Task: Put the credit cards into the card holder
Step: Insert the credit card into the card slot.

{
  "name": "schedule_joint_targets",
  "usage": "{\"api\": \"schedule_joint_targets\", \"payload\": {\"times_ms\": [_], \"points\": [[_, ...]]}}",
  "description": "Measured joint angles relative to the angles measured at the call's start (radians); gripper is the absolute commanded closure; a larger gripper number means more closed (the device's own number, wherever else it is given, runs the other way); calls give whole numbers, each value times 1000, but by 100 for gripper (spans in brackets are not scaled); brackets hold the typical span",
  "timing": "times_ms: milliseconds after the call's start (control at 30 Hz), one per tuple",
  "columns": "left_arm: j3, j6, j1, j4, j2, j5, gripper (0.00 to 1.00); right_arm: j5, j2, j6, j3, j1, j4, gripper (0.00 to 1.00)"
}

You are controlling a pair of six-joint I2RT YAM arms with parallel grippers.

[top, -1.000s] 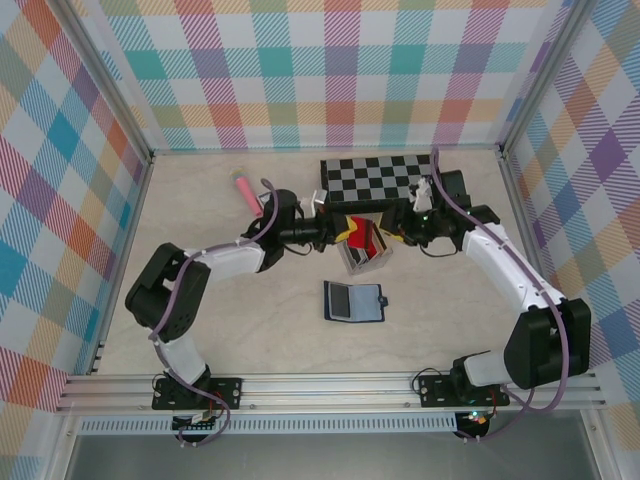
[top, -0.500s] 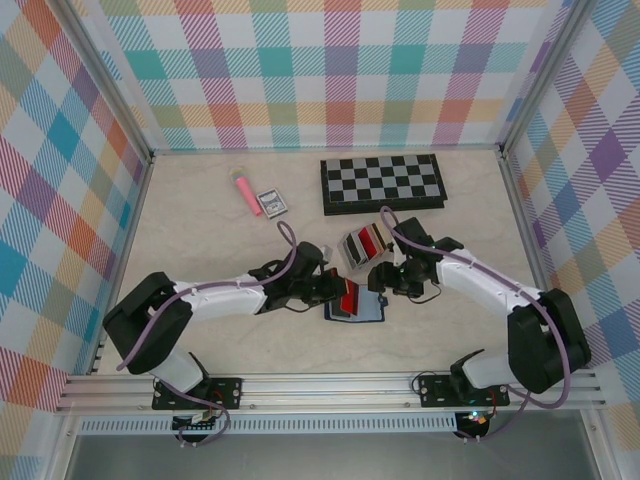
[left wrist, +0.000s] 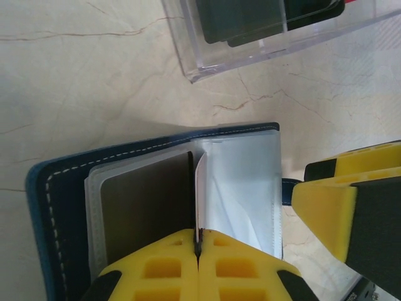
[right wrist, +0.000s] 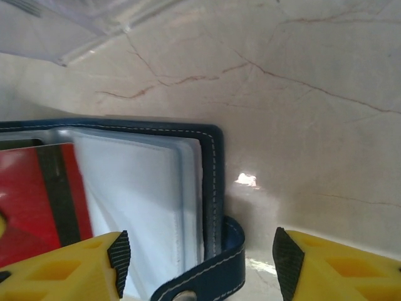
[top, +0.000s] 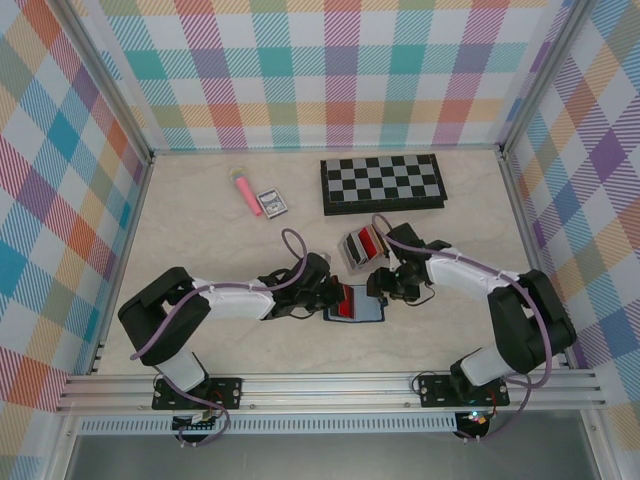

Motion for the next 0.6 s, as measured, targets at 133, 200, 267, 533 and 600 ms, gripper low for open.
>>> {"api": "schedule_joint_targets", "payload": {"times_ms": [133, 200, 267, 533, 600], "points": [[-5, -12, -1, 12, 0, -3, 100, 5, 26, 0, -16, 0, 7, 50], [-5, -24, -2, 32, 8, 0, 100, 11, 26, 1, -16, 1, 10, 56], [-5, -36, -2, 60, 26, 6, 100, 13, 27, 4, -19, 3, 15, 60], [-8, -90, -2, 163, 75, 39, 100, 29, 26, 7, -26, 5, 22, 74], [-12, -108, -2, 182, 75, 47, 100, 30, 25, 8, -26, 4, 22, 75]]}}
